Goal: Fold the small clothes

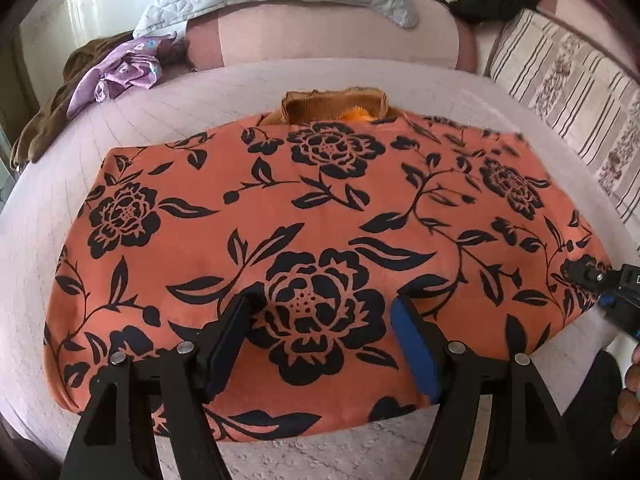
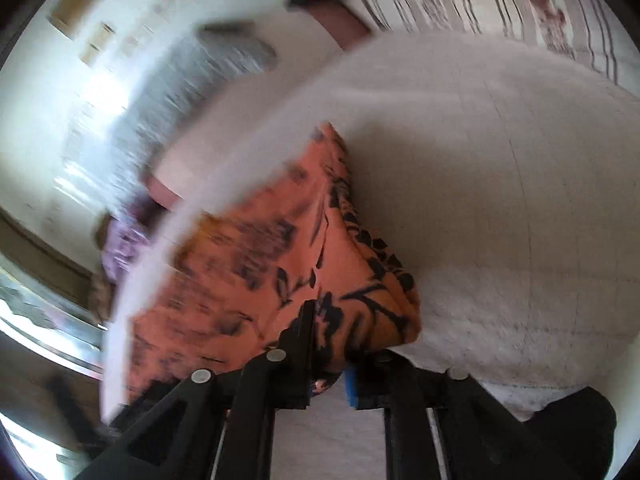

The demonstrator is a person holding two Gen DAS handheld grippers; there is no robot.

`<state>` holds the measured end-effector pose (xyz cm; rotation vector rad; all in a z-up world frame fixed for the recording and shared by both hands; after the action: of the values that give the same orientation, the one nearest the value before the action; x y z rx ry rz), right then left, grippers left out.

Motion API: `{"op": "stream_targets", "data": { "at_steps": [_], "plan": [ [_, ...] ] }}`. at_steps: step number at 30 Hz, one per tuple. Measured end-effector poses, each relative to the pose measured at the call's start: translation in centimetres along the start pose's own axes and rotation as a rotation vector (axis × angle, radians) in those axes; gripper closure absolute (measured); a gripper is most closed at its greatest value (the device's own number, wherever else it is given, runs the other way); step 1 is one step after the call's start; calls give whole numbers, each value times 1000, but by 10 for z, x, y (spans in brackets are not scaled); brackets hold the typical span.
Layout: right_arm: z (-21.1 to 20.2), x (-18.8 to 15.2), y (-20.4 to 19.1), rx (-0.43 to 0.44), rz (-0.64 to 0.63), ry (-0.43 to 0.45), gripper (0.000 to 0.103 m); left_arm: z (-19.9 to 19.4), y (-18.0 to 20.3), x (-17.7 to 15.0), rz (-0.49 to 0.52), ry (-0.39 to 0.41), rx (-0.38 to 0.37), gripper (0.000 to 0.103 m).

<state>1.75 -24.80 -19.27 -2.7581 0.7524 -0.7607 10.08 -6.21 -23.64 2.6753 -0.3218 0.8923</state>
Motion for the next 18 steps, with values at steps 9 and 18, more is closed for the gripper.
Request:
{"op": "stream_targets", "data": {
  "at_steps": [9,18],
  "plan": [
    [-2,4,-2,179,107,-52,26,-3,-2,-2,-45,-1,-13,30],
    [6,10,-14,26,-15,-9,87,-29,-17,-1,-101,52,-31,30]
  ]
}}
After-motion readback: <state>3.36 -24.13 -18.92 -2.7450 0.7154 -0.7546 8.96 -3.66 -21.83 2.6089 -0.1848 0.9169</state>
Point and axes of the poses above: each gripper's, at about its wrist camera, not at the fingertips, and z roughly the way its jaws point, y to its right, x to its top, the point moved 9 cm from there along z, roughly the way its jaws point, and after that the axes turned 15 degrees about -x, right-handed, at the moved point
